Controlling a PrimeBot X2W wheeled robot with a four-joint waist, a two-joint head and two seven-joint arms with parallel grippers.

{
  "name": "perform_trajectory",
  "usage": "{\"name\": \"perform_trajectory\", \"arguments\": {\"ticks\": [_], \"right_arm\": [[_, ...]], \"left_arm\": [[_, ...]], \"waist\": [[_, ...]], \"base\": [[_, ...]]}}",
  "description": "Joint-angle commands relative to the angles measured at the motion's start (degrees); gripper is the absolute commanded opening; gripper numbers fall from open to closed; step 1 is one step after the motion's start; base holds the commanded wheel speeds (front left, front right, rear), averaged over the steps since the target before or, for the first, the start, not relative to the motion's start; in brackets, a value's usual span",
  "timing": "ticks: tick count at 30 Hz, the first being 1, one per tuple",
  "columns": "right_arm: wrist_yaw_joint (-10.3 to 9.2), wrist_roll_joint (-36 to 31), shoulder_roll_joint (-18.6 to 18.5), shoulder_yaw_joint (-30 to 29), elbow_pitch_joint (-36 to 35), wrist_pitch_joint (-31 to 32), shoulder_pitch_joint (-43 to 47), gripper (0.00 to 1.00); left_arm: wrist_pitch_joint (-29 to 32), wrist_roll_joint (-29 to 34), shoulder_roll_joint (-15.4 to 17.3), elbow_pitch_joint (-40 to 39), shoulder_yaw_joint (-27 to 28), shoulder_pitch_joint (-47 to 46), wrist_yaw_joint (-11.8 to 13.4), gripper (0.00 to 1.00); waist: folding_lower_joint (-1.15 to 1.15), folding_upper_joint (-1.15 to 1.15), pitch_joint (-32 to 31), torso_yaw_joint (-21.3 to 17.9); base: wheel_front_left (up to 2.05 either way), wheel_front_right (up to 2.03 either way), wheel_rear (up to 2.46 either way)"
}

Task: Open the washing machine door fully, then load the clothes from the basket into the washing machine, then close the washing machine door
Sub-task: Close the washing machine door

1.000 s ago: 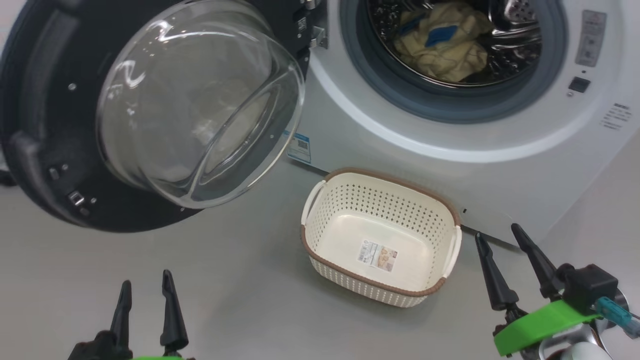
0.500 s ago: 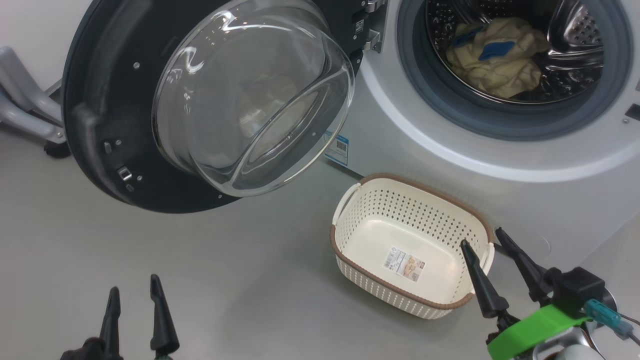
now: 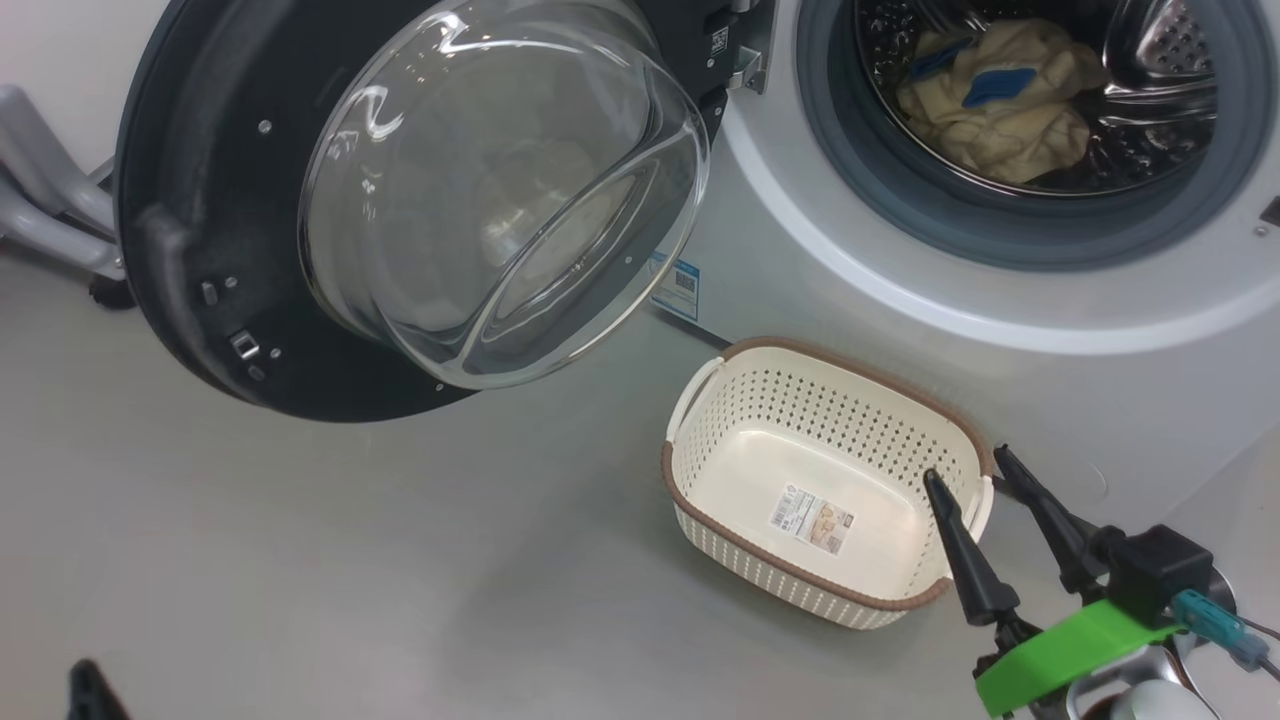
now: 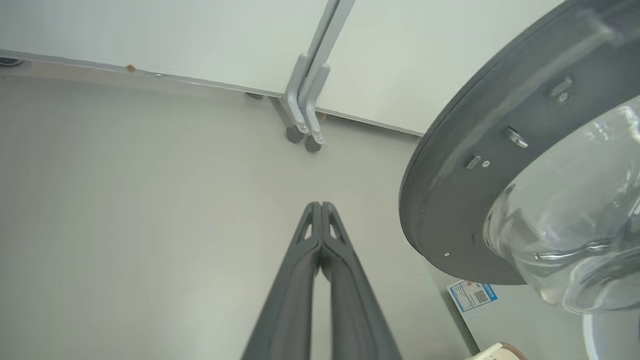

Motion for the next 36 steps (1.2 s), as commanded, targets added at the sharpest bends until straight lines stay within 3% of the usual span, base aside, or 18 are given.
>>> {"name": "perform_trajectory", "arguments": {"ticks": [1, 6, 7, 11, 17, 22, 28, 36], "right_arm": [[-0.16, -0.2, -1.1, 0.5, -2.1, -0.5, -1.5, 1.00], [-0.16, -0.1, -1.0, 0.7, -2.1, -0.5, -1.9, 1.00], [-0.16, -0.1, -0.9, 0.7, -2.1, -0.5, -2.2, 1.00], [-0.16, 0.0, -0.9, 1.0, -2.0, -0.5, -2.5, 1.00], [-0.16, 0.0, -1.4, 1.8, -1.8, -0.5, -3.4, 1.00], [-0.16, 0.1, -1.8, 2.3, -1.6, -0.5, -3.9, 1.00], [-0.16, 0.3, -2.0, 2.5, -1.4, -0.5, -4.0, 1.00], [-0.16, 0.4, -2.0, 2.6, -1.1, -0.5, -3.8, 1.00]], "left_arm": [[-0.8, -1.2, 0.6, 1.3, 5.8, -3.9, -1.7, 0.00], [-0.8, -5.3, 1.2, 8.5, 15.5, -9.3, -5.8, 0.00], [-0.8, -8.5, 3.1, 12.3, 19.2, -12.6, -7.3, 0.00], [4.5, -18.7, 8.4, 18.3, 26.3, -20.3, -8.5, 0.00], [13.2, -26.7, 18.6, 23.3, 31.6, -29.7, -6.7, 0.00], [16.3, -30.4, 23.6, 24.7, 34.5, -35.3, -4.1, 0.00], [18.8, -32.1, 27.2, 26.7, 35.0, -39.8, -2.5, 0.00], [26.5, -35.3, 27.9, 26.8, 33.2, -43.6, -1.9, 0.00]], "waist": [[0.00, 0.00, 0.5, -0.6], [0.00, 0.00, 1.5, -2.1], [0.00, 0.00, 1.9, -2.9], [0.00, 0.00, 2.2, -4.1], [0.00, 0.00, 3.1, -6.5], [0.00, 0.00, 3.6, -8.7], [0.00, 0.00, 3.9, -10.7], [0.00, 0.00, 3.6, -11.4]], "base": [[0.00, 0.00, 0.00], [0.00, 0.00, 0.00], [0.00, 0.00, 0.00], [0.00, 0.00, 0.00], [0.00, 0.00, 0.00], [0.00, 0.00, 0.00], [0.00, 0.00, 0.00], [0.00, 0.00, 0.00]]}}
